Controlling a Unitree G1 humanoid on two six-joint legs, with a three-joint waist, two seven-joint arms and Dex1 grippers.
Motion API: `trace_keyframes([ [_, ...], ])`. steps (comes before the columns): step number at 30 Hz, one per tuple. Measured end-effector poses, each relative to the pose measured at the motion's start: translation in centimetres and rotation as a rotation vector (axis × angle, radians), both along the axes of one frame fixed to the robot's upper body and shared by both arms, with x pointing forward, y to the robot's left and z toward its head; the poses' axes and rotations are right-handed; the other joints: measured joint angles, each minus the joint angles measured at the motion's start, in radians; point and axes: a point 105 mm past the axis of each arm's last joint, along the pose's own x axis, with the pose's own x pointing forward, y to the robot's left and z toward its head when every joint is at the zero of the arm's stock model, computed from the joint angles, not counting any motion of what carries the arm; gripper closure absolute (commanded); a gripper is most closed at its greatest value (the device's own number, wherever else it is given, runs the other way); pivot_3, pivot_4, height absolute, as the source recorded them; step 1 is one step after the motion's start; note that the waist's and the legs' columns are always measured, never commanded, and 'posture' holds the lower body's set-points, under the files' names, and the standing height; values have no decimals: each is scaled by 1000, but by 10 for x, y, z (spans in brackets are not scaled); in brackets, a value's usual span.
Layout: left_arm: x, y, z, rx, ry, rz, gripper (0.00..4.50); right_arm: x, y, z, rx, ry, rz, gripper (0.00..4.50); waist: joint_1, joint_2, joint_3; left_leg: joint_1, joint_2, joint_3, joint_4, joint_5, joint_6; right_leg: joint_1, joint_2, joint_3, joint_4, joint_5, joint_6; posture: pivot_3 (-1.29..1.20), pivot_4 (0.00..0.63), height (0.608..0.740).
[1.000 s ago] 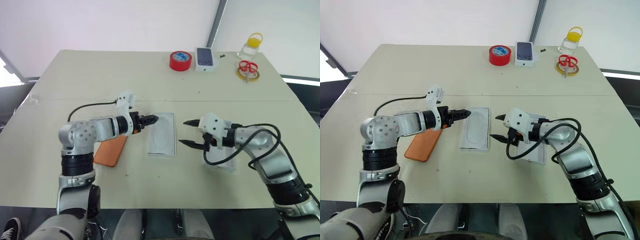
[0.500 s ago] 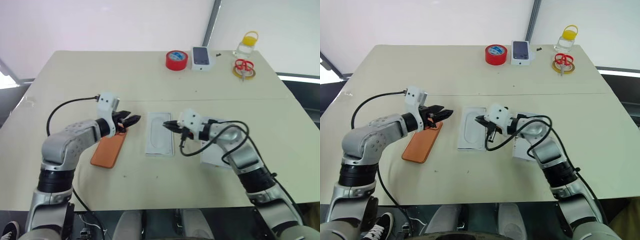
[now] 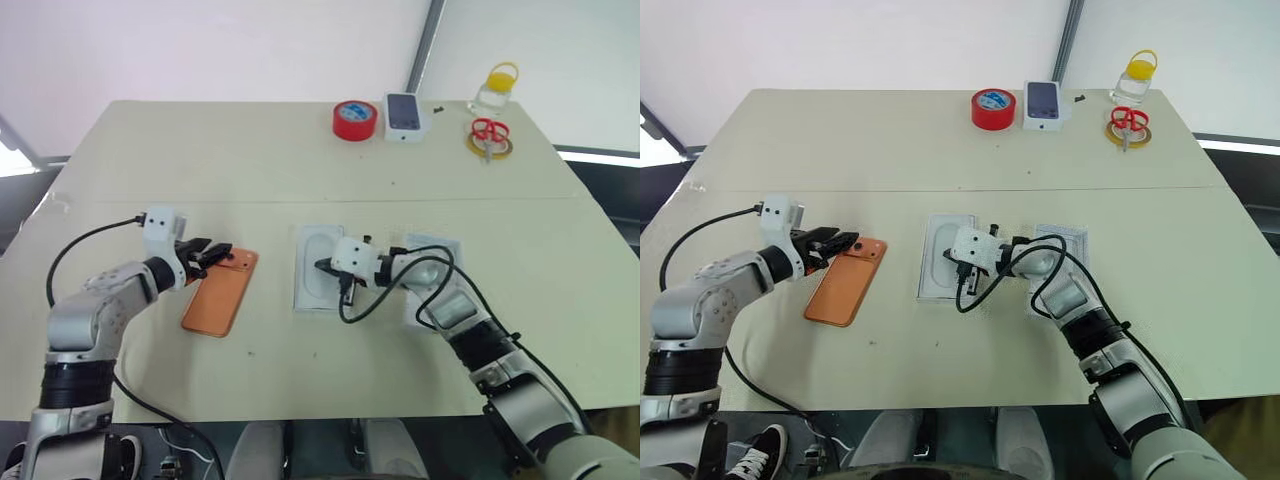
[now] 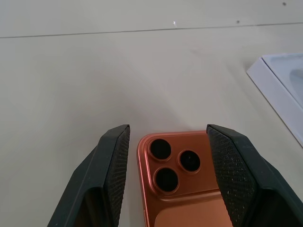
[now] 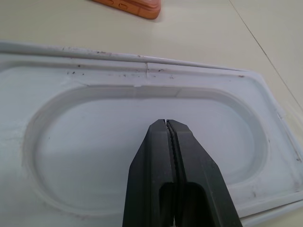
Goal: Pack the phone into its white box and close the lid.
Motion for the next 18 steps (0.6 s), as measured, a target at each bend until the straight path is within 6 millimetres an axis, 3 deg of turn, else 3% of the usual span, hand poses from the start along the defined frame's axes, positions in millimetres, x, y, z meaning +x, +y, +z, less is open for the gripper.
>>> trace_keyframes([
  [7, -3, 0, -4, -6, 7, 6, 1771, -5, -6, 2, 1, 35, 2, 4464, 0, 0, 0, 0, 0, 0, 1, 0, 0, 1, 0, 0, 0, 0, -1, 0, 150, 739],
  [13, 0, -2, 0, -5, -7, 1, 1771, -24, -1, -4, 1, 102, 71, 4464, 0, 0, 0, 0, 0, 0, 1, 0, 0, 0, 0, 0, 0, 0, 0, 0, 150, 739],
  [18, 1, -3, -4, -22, 14, 19, 1771, -23, 1, -4, 6, 88, 53, 4464, 0, 0, 0, 0, 0, 0, 1, 0, 0, 0, 1, 0, 0, 0, 0, 0, 150, 739],
])
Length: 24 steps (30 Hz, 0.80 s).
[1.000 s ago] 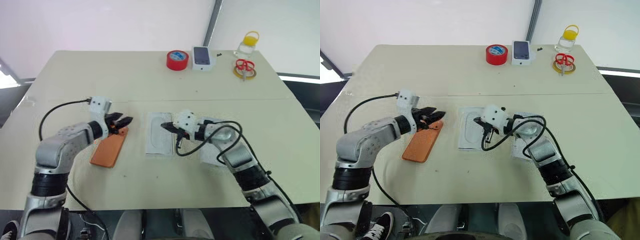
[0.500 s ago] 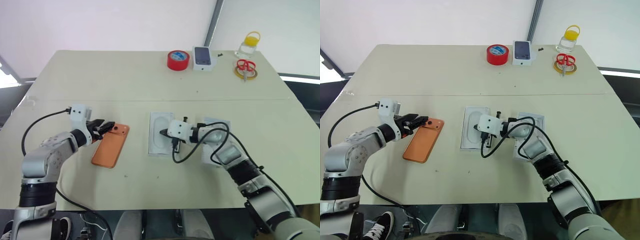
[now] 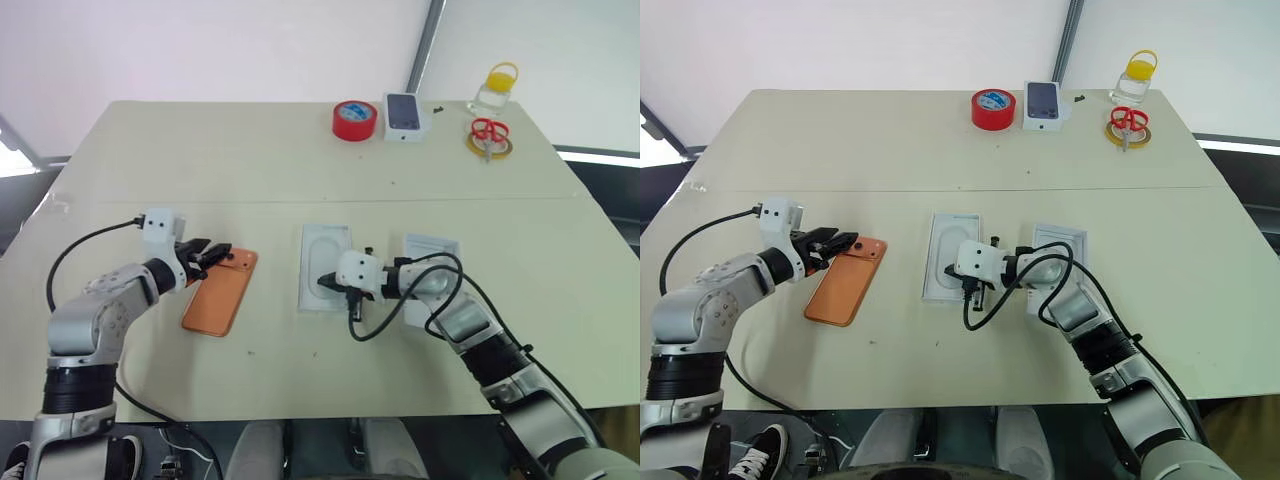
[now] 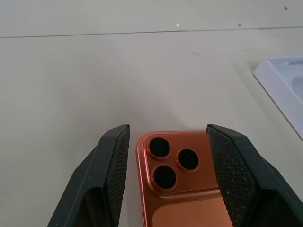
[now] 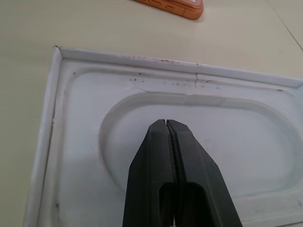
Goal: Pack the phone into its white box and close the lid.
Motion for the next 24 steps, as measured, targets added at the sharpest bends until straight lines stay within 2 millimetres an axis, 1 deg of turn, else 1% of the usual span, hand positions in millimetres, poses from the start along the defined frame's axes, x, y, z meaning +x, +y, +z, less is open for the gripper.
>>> trace_keyframes([
  [2, -1, 1, -4, -35, 41, 11, 1771, 4, 2, 2, 17, -5, -21, 4464, -1, 0, 0, 0, 0, 0, 0, 0, 0, 0, 0, 0, 0, 0, 0, 0, 150, 739],
  [4, -2, 8, -5, -75, 93, 28, 1771, 10, 5, 11, 51, -25, -47, 4464, -4, 0, 0, 0, 1, 0, 0, 0, 0, -1, 1, 0, 1, 0, 0, 0, 150, 739],
  [7, -9, 22, 0, -113, 163, 30, 1771, 20, 4, 28, 41, -102, -59, 4464, -7, 0, 0, 0, 1, 0, 0, 0, 0, -1, 2, -1, 2, 0, 0, 0, 150, 739],
  [8, -12, 28, 2, -117, 180, 33, 1771, 23, 0, 28, 17, -126, -63, 4464, -7, 0, 0, 0, 0, 0, -1, 0, 0, -2, 3, -1, 2, 0, 0, 0, 150, 739],
  [10, -17, 37, 5, -133, 215, 34, 1771, 26, -8, 20, -38, -135, -71, 4464, -5, 0, 0, 0, 0, 0, -1, 0, 0, -1, 2, -1, 2, 0, 0, 0, 150, 739],
  [11, -20, 39, 4, -171, 253, 27, 1771, 24, -9, 13, -54, -110, -65, 4464, -2, 0, 0, 0, 0, 0, -1, 0, 0, -1, 2, -1, 1, 0, 0, 0, 150, 739],
  [13, -25, 41, 4, -291, 333, 12, 1771, 18, -2, 5, -55, -76, -30, 4464, -3, 0, 0, 0, 0, 0, -1, 0, 0, -1, 2, -1, 2, 0, 0, 0, 150, 739],
  [15, -29, 44, 9, -400, 393, -10, 1771, 15, 6, 4, -14, -38, -24, 4464, -5, 0, 1, 0, 0, 0, 0, 0, 0, -1, 2, -1, 2, 0, 0, 0, 150, 739],
  [17, -37, 52, 11, -452, 437, -11, 1771, 16, 12, 7, 44, 12, -49, 4464, -11, 0, 1, 0, 0, 0, 0, 0, 0, -1, 2, -1, 3, 0, 0, 0, 150, 739],
  [19, -44, 58, 9, -506, 482, -15, 1771, 26, 14, 23, 104, 14, -100, 4464, -15, 1, 2, 0, 0, 0, 0, 1, -1, -2, 2, -1, 4, 0, 0, 0, 150, 739],
  [21, -47, 57, 5, -522, 504, -28, 1771, 32, 20, 48, 159, -29, -112, 4464, -12, 1, 2, 0, 0, 0, -1, 1, -2, -3, 2, -1, 4, 0, 0, 0, 150, 739],
  [23, -47, 54, 0, -505, 520, -46, 1771, 31, 35, 72, 232, -63, -88, 4464, -9, 1, 1, 0, 1, -1, -2, 1, -3, -3, 1, 0, 4, 0, 0, 0, 150, 739],
  [24, -46, 54, -1, -493, 516, -55, 1771, 27, 45, 78, 255, -66, -66, 4464, -8, 1, 1, 0, 1, -1, -3, 2, -4, -3, 1, 0, 4, 0, 0, 0, 150, 739],
])
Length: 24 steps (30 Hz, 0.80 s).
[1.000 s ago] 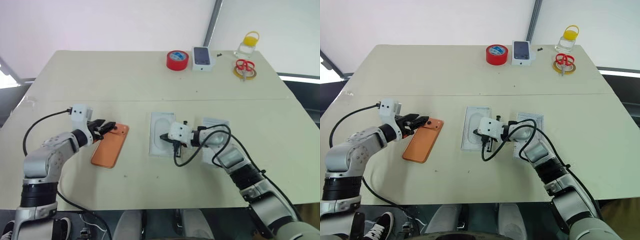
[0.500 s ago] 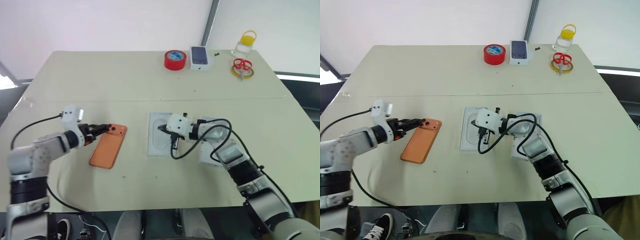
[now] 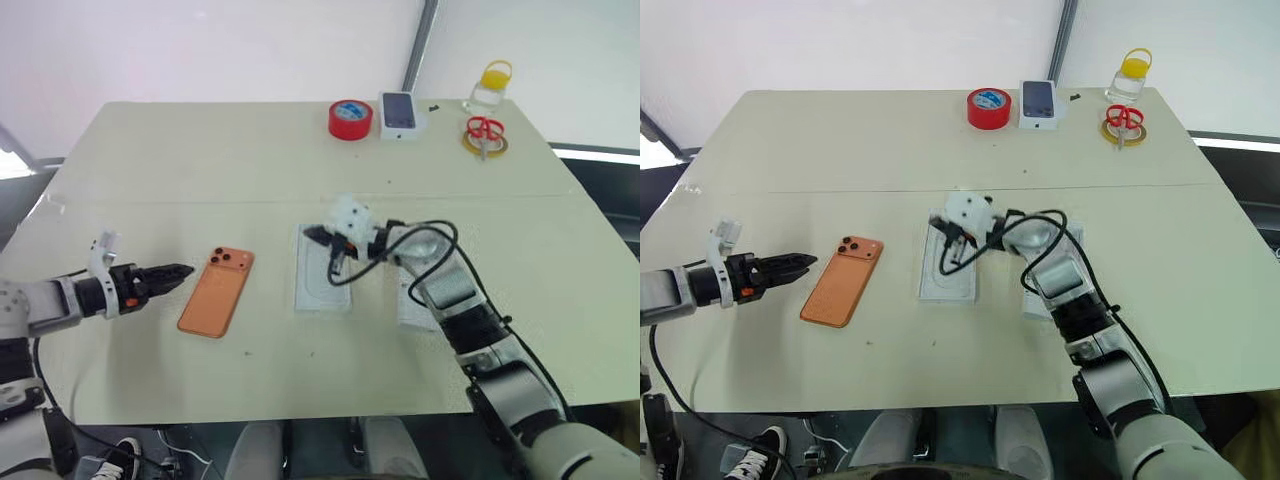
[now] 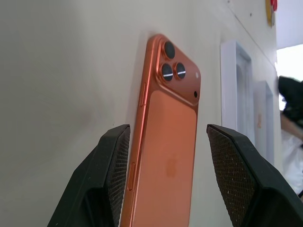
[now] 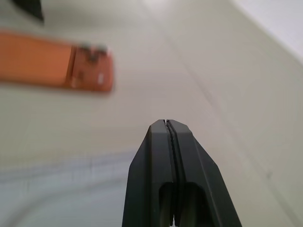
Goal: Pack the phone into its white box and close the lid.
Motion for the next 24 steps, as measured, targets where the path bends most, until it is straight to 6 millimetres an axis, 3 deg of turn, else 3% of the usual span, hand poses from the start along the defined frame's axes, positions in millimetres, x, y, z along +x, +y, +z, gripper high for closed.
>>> trace_keyframes([
  [2, 2, -1, -4, 33, -27, -27, 1771, -10, 22, -1, 8, 30, 57, 4464, 0, 0, 0, 0, 0, 0, -1, 1, -1, -1, 0, 0, 0, 0, -1, 0, 150, 739],
  [4, 1, 0, -10, 78, -63, -66, 1771, -22, 40, -15, -43, 107, 122, 4464, -1, 0, 0, -1, 0, 1, -2, 1, -1, -2, -2, 0, -1, 1, -2, 0, 150, 739],
  [7, 0, -2, -12, 77, -98, -107, 1771, -26, 56, -29, -103, 213, 148, 4464, 0, 1, 0, -1, 0, 1, -2, 1, -1, -3, -2, 0, -1, 1, -6, 0, 150, 739],
  [10, -2, -2, -16, 51, -135, -137, 1771, -38, 71, -41, -247, 168, 228, 4464, 0, 0, 0, -1, 0, 1, -3, 1, -1, -3, -3, 0, -1, 0, -6, 0, 150, 739],
  [15, -6, -7, -19, 20, -138, -195, 1771, -52, 82, -74, -405, 151, 294, 4464, 0, 0, 0, -1, -1, 2, -3, 1, -1, -3, -3, 0, -1, 2, -4, 0, 150, 739],
  [24, -7, -11, -24, -8, -101, -204, 1771, -48, 87, -77, -470, 48, 307, 4464, 0, 2, -2, 3, 0, 1, -2, 1, -1, 1, 1, -1, 0, 2, -4, 0, 150, 739],
])
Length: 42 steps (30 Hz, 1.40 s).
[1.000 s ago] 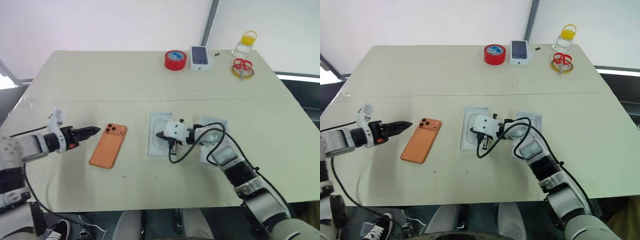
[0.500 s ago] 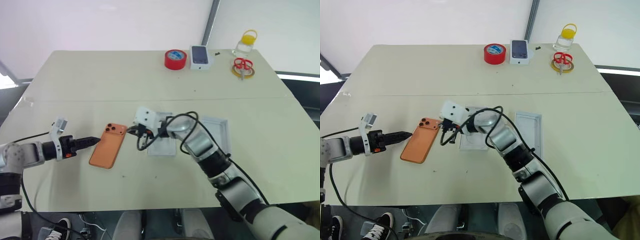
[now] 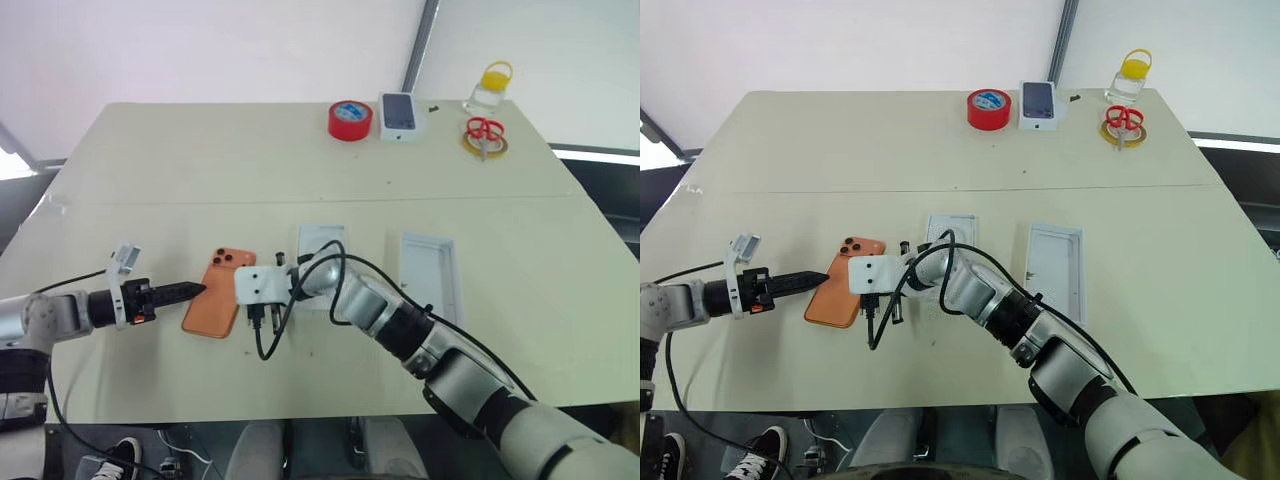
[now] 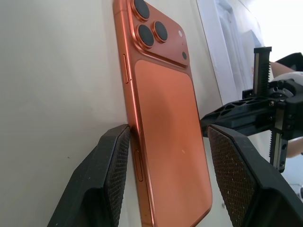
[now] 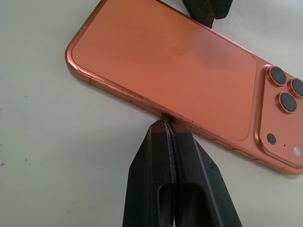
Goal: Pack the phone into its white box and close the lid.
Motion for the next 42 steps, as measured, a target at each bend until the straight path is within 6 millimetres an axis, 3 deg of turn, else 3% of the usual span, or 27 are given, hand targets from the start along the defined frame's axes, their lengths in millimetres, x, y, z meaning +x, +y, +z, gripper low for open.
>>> trace_keyframes([
  [5, 3, -6, -6, -80, 52, 59, 1771, 2, -3, -3, -8, -6, -6, 4464, 4, 8, -8, 1, -1, 0, 1, 0, 0, 2, 0, 0, 0, 0, 0, 0, 150, 739],
  [12, 7, -6, -5, -183, 134, 111, 1771, 4, -10, -5, 0, -21, -10, 4464, 9, 8, -9, 1, -2, -4, 3, 0, 1, 4, 0, -4, 0, 0, 1, 0, 150, 739],
  [37, 15, -21, 0, 12, 134, 26, 1771, 8, -15, -6, 16, -24, -23, 4464, 11, 12, -10, 1, -3, -13, 4, 0, 0, 6, -2, -11, -2, 0, 0, 0, 150, 739],
  [39, 16, -25, 2, 79, 116, 7, 1771, 9, -16, -6, 18, -24, -26, 4464, 12, 12, -10, 2, -3, -13, 4, 0, 0, 7, -2, -12, -2, 0, 0, 0, 150, 739],
  [42, 15, -57, 2, 26, 131, -93, 1771, 10, -13, -6, 24, -38, -31, 4464, 12, 12, -10, 0, -4, -15, 4, 1, -1, 6, -2, -13, -2, 0, 0, 0, 150, 739],
])
